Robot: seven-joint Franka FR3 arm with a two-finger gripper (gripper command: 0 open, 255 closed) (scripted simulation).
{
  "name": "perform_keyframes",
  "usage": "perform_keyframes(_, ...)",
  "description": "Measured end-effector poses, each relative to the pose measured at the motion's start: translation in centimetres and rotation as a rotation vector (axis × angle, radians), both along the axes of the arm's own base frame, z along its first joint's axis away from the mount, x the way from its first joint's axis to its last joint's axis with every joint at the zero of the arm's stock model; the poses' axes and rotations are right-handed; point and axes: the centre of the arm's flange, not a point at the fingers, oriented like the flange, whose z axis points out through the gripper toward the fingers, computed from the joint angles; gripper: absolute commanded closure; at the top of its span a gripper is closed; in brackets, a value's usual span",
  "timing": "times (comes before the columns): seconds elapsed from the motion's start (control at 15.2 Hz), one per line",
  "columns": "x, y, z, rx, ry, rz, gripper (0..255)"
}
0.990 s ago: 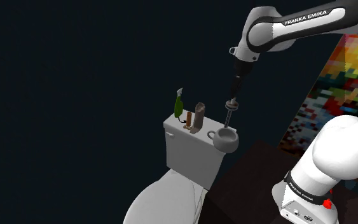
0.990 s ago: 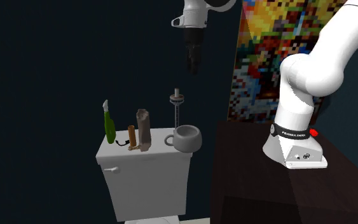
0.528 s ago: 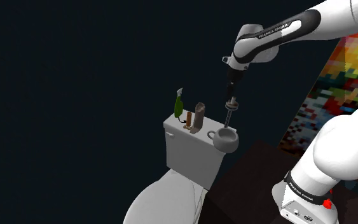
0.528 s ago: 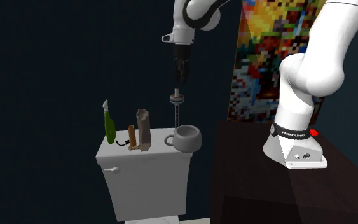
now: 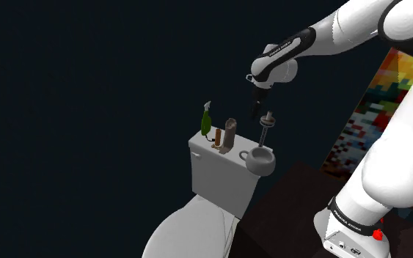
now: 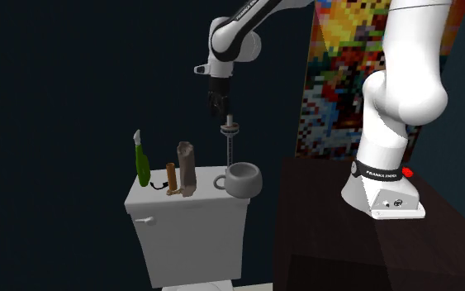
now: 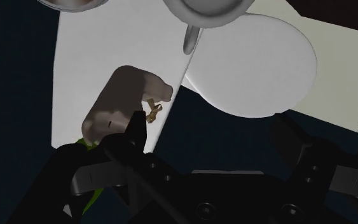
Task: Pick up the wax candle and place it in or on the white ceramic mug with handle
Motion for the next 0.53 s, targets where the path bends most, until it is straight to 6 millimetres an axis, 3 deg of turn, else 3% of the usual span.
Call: perform_keyframes(0.53,7.5,-3.3,-5.9,0.0,-0.034,0.164,0)
